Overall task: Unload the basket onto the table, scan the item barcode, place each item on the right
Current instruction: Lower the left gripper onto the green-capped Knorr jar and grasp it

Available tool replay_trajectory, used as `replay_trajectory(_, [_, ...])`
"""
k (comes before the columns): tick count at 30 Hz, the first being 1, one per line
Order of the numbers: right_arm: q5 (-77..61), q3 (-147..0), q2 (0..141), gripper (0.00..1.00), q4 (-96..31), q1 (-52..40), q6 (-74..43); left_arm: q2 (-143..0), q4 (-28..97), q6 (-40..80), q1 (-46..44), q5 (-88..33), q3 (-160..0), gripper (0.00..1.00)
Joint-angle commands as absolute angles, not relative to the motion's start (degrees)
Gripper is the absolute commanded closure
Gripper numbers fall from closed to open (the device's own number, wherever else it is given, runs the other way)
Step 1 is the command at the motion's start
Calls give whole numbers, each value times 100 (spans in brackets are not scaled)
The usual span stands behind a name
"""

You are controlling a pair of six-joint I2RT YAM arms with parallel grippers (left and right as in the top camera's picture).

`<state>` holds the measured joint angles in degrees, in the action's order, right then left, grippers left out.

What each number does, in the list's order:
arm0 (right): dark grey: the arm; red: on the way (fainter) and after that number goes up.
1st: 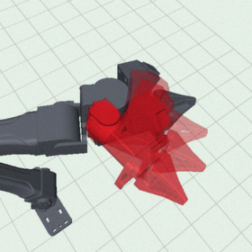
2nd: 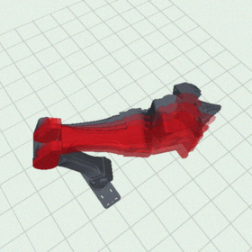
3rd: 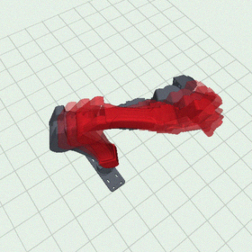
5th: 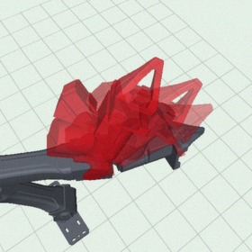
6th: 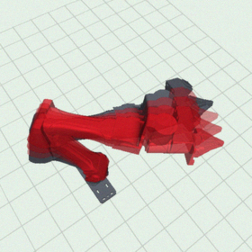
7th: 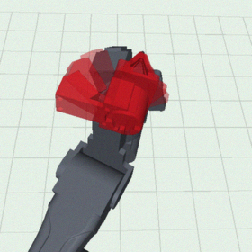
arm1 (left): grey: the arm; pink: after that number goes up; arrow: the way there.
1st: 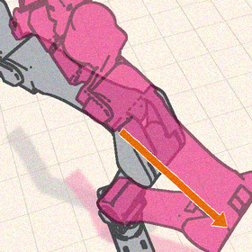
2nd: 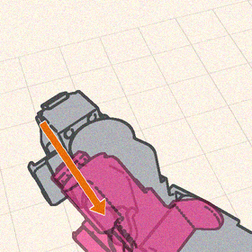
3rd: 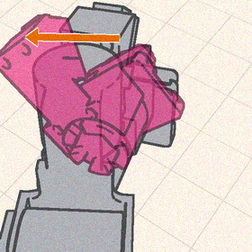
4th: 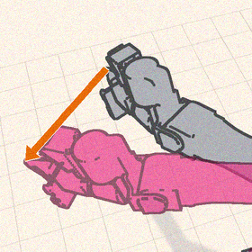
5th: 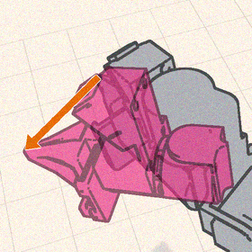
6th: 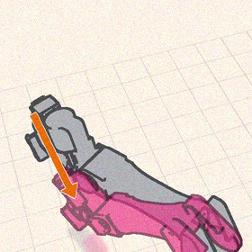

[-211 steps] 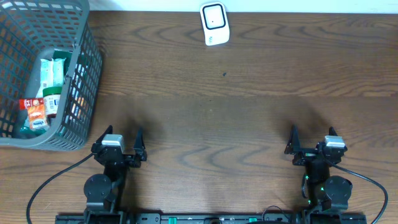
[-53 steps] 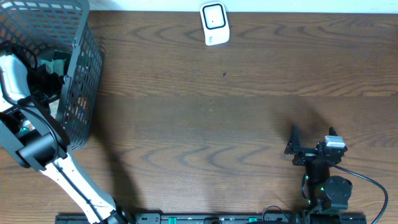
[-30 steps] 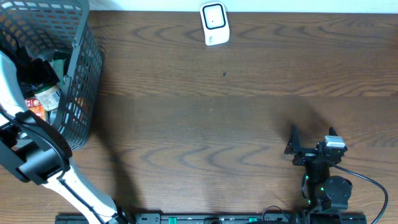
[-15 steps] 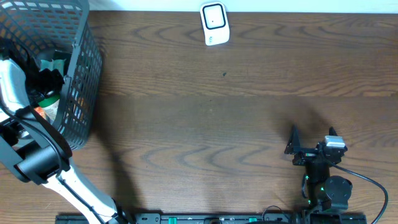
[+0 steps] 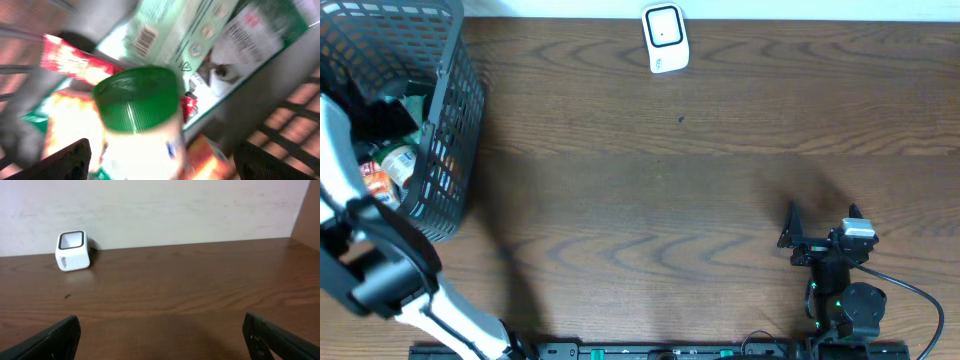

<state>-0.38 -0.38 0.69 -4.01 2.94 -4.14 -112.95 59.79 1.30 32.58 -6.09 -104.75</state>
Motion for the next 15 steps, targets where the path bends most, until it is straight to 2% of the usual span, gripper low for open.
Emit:
replay_trajectory(1, [-27,-30,38,1,-419,333,-489,-10836,6099,558,3286,-239,-10685,9])
replay_trajectory(6, [-27,-30,38,1,-419,333,-489,-10864,6274,871,3286,-32,-10481,9])
replay_trajectory(15, [-27,-30,38,1,-419,333,-489,-11133,5509,871,3286,-34,-9557,9])
